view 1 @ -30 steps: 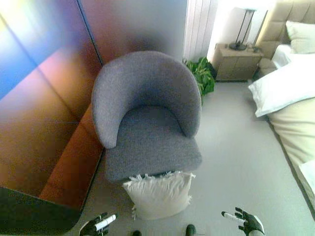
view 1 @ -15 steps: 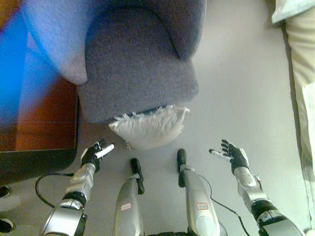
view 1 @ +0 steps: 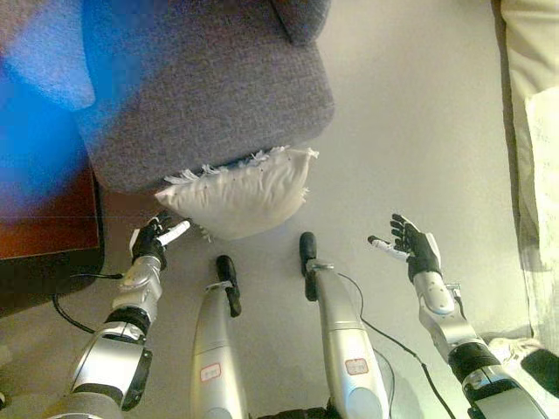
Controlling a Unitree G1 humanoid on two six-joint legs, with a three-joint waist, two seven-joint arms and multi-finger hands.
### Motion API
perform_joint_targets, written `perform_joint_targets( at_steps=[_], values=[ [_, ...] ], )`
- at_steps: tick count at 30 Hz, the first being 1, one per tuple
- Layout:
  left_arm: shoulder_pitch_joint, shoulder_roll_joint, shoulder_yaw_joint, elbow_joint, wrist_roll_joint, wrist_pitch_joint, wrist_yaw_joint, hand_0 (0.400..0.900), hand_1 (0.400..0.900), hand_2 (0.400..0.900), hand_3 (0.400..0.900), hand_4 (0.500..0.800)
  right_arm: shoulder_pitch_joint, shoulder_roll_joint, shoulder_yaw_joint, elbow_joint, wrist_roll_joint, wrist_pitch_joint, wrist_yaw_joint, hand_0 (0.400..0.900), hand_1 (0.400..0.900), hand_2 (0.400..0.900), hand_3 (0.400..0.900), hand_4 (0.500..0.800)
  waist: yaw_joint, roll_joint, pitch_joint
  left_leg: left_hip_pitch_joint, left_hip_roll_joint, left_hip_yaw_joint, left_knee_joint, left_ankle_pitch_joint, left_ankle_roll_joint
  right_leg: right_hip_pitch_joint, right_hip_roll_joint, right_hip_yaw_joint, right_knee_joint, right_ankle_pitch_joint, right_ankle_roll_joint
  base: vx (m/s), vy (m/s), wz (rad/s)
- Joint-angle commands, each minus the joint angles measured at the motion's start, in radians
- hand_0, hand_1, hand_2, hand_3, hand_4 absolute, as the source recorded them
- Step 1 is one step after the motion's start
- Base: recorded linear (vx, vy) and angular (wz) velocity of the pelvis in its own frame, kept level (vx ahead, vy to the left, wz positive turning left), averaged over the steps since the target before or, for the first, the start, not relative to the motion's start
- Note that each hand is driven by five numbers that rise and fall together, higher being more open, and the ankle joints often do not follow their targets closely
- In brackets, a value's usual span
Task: Pick up the pillow and put it on the sofa.
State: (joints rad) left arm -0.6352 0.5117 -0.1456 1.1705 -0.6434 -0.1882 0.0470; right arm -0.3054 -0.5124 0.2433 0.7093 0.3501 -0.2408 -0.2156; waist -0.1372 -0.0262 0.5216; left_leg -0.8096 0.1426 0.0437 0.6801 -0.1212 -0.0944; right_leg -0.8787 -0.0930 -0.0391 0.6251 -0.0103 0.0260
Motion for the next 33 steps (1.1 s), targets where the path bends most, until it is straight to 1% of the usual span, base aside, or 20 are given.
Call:
perform_joint_targets(
  at_steps=[1,3,5,6,8,9,10,13,16,21,22,23,24,25,30,33],
  values=[
    [-0.01,0.111,-0.021,-0.003,-0.008,-0.056,0.027,0.9,0.9,0.9,0.9,0.8,0.053,-0.05,0.014,-0.112,0.029,-0.042,-0.044,0.9,0.9,0.9,0.9,0.8,-0.008,-0.067,-0.002,-0.05,-0.037,-0.001,0.021,-0.021,0.073,0.015,0.014,-0.041,0.044,-0.085,-0.014,0.01,-0.033,-0.02],
    [-0.017,0.115,-0.026,-0.018,-0.028,-0.059,0.035,0.9,0.9,0.9,0.9,0.8,0.063,-0.054,0.014,-0.127,0.032,-0.048,-0.046,0.9,0.9,0.9,0.9,0.8,-0.011,-0.071,-0.002,-0.058,-0.037,-0.001,0.026,-0.024,0.073,0.009,0.016,-0.041,0.041,-0.081,-0.014,0.0,0.0,0.0],
    [-0.026,0.118,-0.023,-0.031,-0.047,-0.07,0.033,0.9,0.9,0.9,0.9,0.8,0.074,-0.056,0.012,-0.153,0.032,-0.041,-0.052,0.9,0.9,0.9,0.9,0.8,-0.014,-0.078,-0.002,-0.072,-0.039,-0.005,0.038,-0.03,0.074,-0.001,0.019,-0.041,0.043,-0.08,-0.015,0.0,0.0,0.0],
    [-0.029,0.122,-0.023,-0.036,-0.056,-0.069,0.027,0.9,0.9,0.9,0.9,0.8,0.079,-0.056,0.011,-0.158,0.034,-0.042,-0.052,0.9,0.9,0.9,0.9,0.8,-0.015,-0.08,-0.002,-0.077,-0.039,-0.007,0.044,-0.033,0.075,-0.005,0.019,-0.041,0.047,-0.079,-0.015,0.01,-0.042,0.0],
    [-0.039,0.12,-0.023,-0.061,-0.094,-0.084,-0.011,0.9,0.9,0.9,0.9,0.8,0.099,-0.046,0.013,-0.17,0.033,-0.045,-0.057,0.9,0.9,0.9,0.9,0.8,-0.016,-0.091,-0.002,-0.086,-0.044,-0.012,0.059,-0.042,0.078,-0.009,0.021,-0.043,0.051,-0.074,-0.014,0.01,-0.062,0.02],
    [-0.042,0.12,-0.024,-0.067,-0.102,-0.083,-0.028,0.9,0.9,0.9,0.9,0.8,0.102,-0.045,0.013,-0.17,0.035,-0.046,-0.055,0.9,0.9,0.9,0.9,0.8,-0.016,-0.093,-0.002,-0.089,-0.044,-0.014,0.062,-0.043,0.078,-0.01,0.022,-0.044,0.051,-0.073,-0.014,0.01,-0.071,0.02],
    [-0.041,0.115,-0.03,-0.092,-0.117,-0.085,-0.056,0.9,0.9,0.9,0.9,0.8,0.115,-0.042,0.014,-0.178,0.036,-0.048,-0.057,0.9,0.9,0.9,0.9,0.8,-0.015,-0.099,-0.002,-0.091,-0.045,-0.015,0.065,-0.044,0.08,-0.009,0.024,-0.046,0.05,-0.07,-0.013,0.0,-0.065,0.01],
    [-0.029,0.096,-0.051,-0.151,-0.156,-0.094,-0.087,0.9,0.9,0.9,0.9,0.8,0.133,-0.036,0.015,-0.192,0.038,-0.045,-0.059,0.9,0.9,0.9,0.9,0.8,-0.014,-0.105,-0.002,-0.088,-0.047,-0.017,0.061,-0.045,0.082,-0.005,0.029,-0.047,0.044,-0.065,-0.01,0.0,-0.048,-0.01],
    [-0.021,0.078,-0.064,-0.197,-0.171,-0.099,-0.088,0.9,0.9,0.9,0.9,0.8,0.146,-0.028,0.016,-0.199,0.038,-0.044,-0.061,0.9,0.9,0.9,0.9,0.8,-0.013,-0.11,-0.002,-0.085,-0.049,-0.018,0.059,-0.044,0.083,0.001,0.034,-0.047,0.041,-0.062,-0.008,0.01,-0.032,-0.01],
    [-0.04,0.072,-0.072,-0.207,-0.203,-0.096,-0.099,0.9,0.9,0.9,0.9,0.8,0.151,-0.02,0.018,-0.197,0.034,-0.041,-0.056,0.9,0.9,0.9,0.9,0.8,-0.016,-0.114,-0.002,-0.077,-0.047,-0.017,0.06,-0.043,0.081,0.012,0.037,-0.045,0.04,-0.062,-0.004,0.0,0.0,0.0],
    [-0.045,0.073,-0.073,-0.207,-0.213,-0.095,-0.104,0.788,0.788,0.788,0.788,0.733,0.151,-0.02,0.02,-0.197,0.033,-0.039,-0.056,0.9,0.9,0.9,0.9,0.8,-0.017,-0.115,-0.002,-0.074,-0.046,-0.017,0.06,-0.043,0.08,0.015,0.037,-0.044,0.039,-0.062,-0.004,0.0,0.0,0.0],
    [-0.051,0.072,-0.074,-0.206,-0.222,-0.094,-0.109,0.739,0.739,0.739,0.739,0.704,0.153,-0.017,0.022,-0.195,0.033,-0.042,-0.059,0.9,0.9,0.9,0.9,0.8,-0.017,-0.116,-0.002,-0.075,-0.044,-0.016,0.062,-0.042,0.08,0.017,0.037,-0.044,0.04,-0.063,-0.004,0.0,0.0,0.0],
    [-0.055,0.071,-0.076,-0.207,-0.228,-0.095,-0.11,0.522,0.522,0.522,0.522,0.573,0.154,-0.016,0.024,-0.193,0.033,-0.044,-0.059,0.9,0.9,0.9,0.9,0.8,-0.018,-0.117,-0.002,-0.074,-0.044,-0.015,0.064,-0.043,0.079,0.018,0.038,-0.044,0.041,-0.064,-0.003,0.0,0.0,0.0],
    [-0.057,0.07,-0.077,-0.208,-0.23,-0.097,-0.11,0.4,0.4,0.4,0.4,0.5,0.156,-0.015,0.025,-0.192,0.031,-0.045,-0.059,0.9,0.9,0.9,0.9,0.8,-0.018,-0.117,-0.002,-0.073,-0.043,-0.015,0.065,-0.043,0.079,0.019,0.038,-0.044,0.042,-0.064,-0.003,0.0,0.0,0.0],
    [-0.07,0.063,-0.087,-0.215,-0.224,-0.099,-0.096,0.4,0.4,0.4,0.4,0.5,0.155,-0.005,0.031,-0.183,0.033,-0.048,-0.06,0.9,0.9,0.9,0.9,0.8,-0.018,-0.122,-0.002,-0.059,-0.039,-0.013,0.054,-0.04,0.076,0.034,0.039,-0.046,0.031,-0.063,0.0,-0.01,-0.013,0.0],
    [-0.077,0.066,-0.089,-0.207,-0.218,-0.096,-0.098,0.4,0.4,0.4,0.4,0.5,0.154,-0.004,0.033,-0.177,0.037,-0.052,-0.061,0.9,0.9,0.9,0.9,0.8,-0.018,-0.123,-0.002,-0.051,-0.038,-0.011,0.048,-0.039,0.074,0.044,0.04,-0.045,0.023,-0.065,0.0,-0.01,-0.01,0.01]
  ],
)
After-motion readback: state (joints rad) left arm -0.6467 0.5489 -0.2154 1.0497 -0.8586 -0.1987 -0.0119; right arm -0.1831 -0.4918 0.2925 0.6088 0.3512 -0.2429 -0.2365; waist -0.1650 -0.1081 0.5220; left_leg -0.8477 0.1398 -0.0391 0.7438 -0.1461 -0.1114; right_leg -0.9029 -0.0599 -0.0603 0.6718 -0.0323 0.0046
